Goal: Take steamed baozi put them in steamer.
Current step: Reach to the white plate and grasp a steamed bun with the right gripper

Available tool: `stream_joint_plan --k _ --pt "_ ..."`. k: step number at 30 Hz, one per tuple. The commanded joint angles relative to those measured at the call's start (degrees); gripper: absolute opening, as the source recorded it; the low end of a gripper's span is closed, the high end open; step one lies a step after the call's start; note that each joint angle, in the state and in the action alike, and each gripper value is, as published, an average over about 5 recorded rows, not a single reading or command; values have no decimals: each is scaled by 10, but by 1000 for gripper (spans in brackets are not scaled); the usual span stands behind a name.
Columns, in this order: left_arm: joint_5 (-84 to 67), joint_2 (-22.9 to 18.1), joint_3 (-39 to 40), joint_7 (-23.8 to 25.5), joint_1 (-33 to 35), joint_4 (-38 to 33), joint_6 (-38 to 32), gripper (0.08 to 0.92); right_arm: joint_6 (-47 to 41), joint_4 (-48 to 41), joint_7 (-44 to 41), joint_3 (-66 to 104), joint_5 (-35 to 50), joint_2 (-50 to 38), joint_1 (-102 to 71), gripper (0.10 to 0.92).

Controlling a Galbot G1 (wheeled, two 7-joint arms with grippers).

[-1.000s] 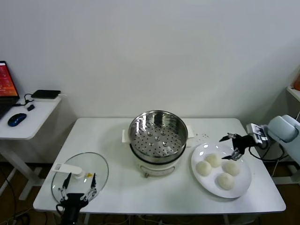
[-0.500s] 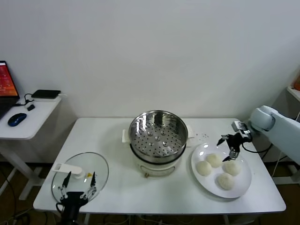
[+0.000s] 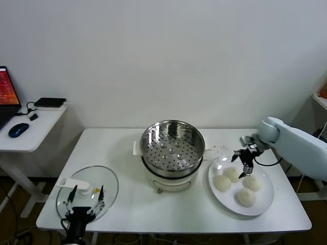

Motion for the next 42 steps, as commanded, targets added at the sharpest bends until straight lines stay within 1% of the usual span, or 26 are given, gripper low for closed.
stream_joint_plan --k 1,12,22,28,35,42 --pt "-1 0 0 0 0 0 0 823 5 -17 2 -3 -29 17 -10 823" --pt "0 -1 0 0 2 -1 0 823 13 -26 4 25 -70 23 -34 823" --pt "0 -1 -1 0 4 0 -2 823 16 -41 5 42 -85 32 -41 815" --pt "0 -1 -1 0 4 0 -2 823 16 -41 6 47 -84 35 -44 752" --pt "-1 -1 -2 0 4 0 -2 823 15 -34 6 52 -79 30 -44 746" --pt "-6 -2 -1 -1 5 -1 -3 823 12 -3 3 28 -50 7 -6 734"
